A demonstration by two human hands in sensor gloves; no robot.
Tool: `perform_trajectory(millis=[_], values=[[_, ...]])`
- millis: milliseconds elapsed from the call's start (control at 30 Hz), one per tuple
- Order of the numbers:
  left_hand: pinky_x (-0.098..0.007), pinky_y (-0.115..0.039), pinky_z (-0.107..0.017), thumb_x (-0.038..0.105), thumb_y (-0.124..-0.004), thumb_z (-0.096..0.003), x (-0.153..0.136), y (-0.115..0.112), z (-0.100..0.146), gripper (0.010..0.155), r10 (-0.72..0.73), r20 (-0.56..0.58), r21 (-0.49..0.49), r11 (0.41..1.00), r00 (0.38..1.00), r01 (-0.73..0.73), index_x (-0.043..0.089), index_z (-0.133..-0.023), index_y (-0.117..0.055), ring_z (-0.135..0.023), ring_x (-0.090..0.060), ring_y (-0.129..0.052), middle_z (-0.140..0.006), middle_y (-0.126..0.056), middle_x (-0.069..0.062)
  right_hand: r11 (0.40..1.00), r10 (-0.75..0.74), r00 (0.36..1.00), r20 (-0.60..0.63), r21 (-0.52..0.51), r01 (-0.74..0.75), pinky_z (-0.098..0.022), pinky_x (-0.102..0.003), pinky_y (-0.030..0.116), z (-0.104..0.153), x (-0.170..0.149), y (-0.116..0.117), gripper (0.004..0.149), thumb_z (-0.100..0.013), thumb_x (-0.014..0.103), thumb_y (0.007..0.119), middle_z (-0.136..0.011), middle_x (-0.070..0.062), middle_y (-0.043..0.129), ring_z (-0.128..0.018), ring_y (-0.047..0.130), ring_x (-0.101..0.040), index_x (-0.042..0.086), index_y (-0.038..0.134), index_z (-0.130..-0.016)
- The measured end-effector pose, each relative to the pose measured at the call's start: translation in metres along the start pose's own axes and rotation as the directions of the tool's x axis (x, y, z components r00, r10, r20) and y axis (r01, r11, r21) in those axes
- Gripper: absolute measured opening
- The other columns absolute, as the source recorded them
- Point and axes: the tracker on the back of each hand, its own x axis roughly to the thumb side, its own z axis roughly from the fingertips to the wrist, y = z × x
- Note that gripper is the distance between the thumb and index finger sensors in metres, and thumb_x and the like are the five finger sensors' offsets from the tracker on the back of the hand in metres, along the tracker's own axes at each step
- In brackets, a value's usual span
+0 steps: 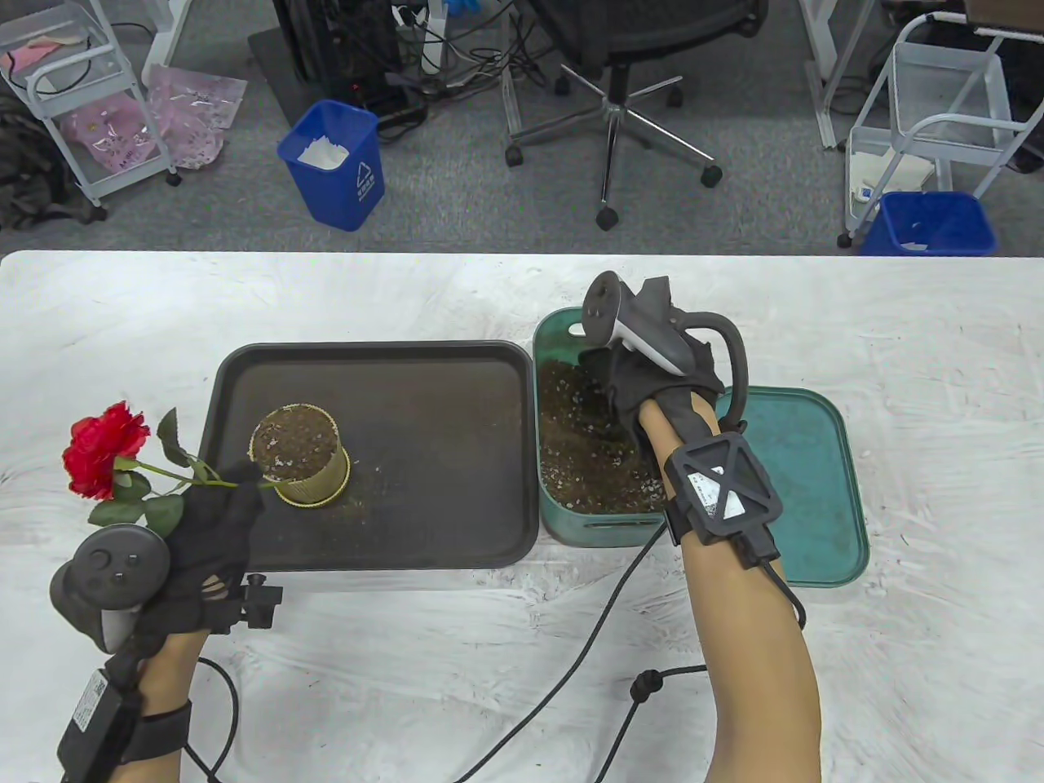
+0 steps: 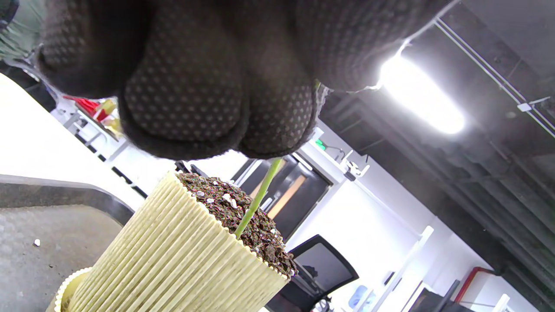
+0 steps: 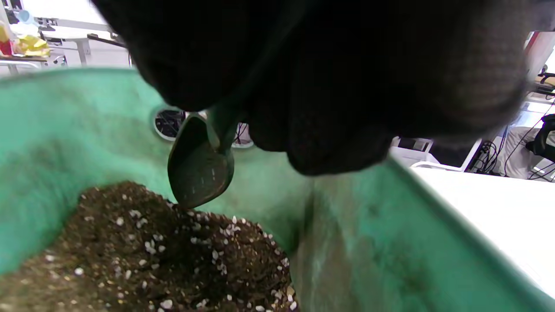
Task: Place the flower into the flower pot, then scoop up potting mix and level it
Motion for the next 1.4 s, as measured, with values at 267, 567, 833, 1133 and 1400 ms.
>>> perform_trajectory(millis=[267, 567, 833, 1133, 1400], values=[[-0.042, -0.092, -0.035, 0.041, -0.081, -0.0388, 0.000, 0.000, 0.000, 0.046, 0.004, -0.007, 0.004, 1.000, 1.000, -0.004, 0.016, -0.076, -0.094, -0.034, -0.026, -0.109, -0.055, -0.105, -0.002, 0.992, -0.088, 0.996, -0.019, 0.086, 0.089, -0.018, -0.047, 0.094, -0.016, -0.002, 0.026, 0.049, -0.037, 0.030, 0.082, -0.066, -0.017, 0.098, -0.031, 0.106, -0.032, 0.012, 0.080, -0.083], [-0.042, -0.092, -0.036, 0.040, -0.081, -0.0387, 0.000, 0.000, 0.000, 0.046, -0.001, -0.001, -0.001, 1.000, 1.000, 0.001, 0.016, -0.076, -0.094, -0.034, -0.025, -0.109, -0.055, -0.105, -0.002, 0.932, -0.233, 0.968, -0.094, 0.263, 0.250, -0.014, -0.043, 0.095, -0.026, 0.000, 0.037, 0.051, -0.038, 0.030, 0.080, -0.063, -0.018, 0.099, -0.026, 0.106, -0.028, 0.007, 0.079, -0.083], [-0.042, -0.092, -0.035, 0.040, -0.081, -0.0388, 0.000, 0.001, -0.001, 0.046, -0.005, 0.003, -0.005, 1.000, 1.000, 0.005, 0.016, -0.076, -0.094, -0.034, -0.025, -0.109, -0.055, -0.105, -0.002, 0.775, -0.451, 0.858, -0.247, 0.369, 0.513, -0.011, -0.040, 0.095, -0.029, -0.002, 0.048, 0.054, -0.039, 0.030, 0.078, -0.061, -0.021, 0.097, -0.023, 0.106, -0.025, 0.000, 0.076, -0.083], [-0.042, -0.092, -0.035, 0.040, -0.081, -0.0387, 0.000, 0.001, -0.001, 0.046, -0.001, 0.005, -0.010, 1.000, 1.000, 0.001, 0.016, -0.076, -0.094, -0.034, -0.026, -0.109, -0.055, -0.105, -0.002, 0.519, -0.687, 0.634, -0.355, 0.370, 0.770, -0.008, -0.037, 0.099, -0.001, -0.029, 0.046, 0.054, -0.040, 0.030, 0.076, -0.059, -0.021, 0.098, -0.022, 0.109, -0.023, -0.003, 0.076, -0.082], [-0.042, -0.092, -0.036, 0.040, -0.081, -0.0386, 0.001, 0.000, -0.001, 0.046, -0.009, 0.022, -0.014, 1.000, 1.000, 0.010, 0.016, -0.076, -0.094, -0.034, -0.025, -0.109, -0.056, -0.105, -0.002, 0.305, -0.822, 0.388, -0.418, 0.252, 0.918, -0.008, -0.037, 0.102, 0.036, -0.048, 0.056, 0.052, -0.040, 0.028, 0.075, -0.059, -0.023, 0.097, -0.023, 0.111, -0.024, -0.004, 0.075, -0.081]])
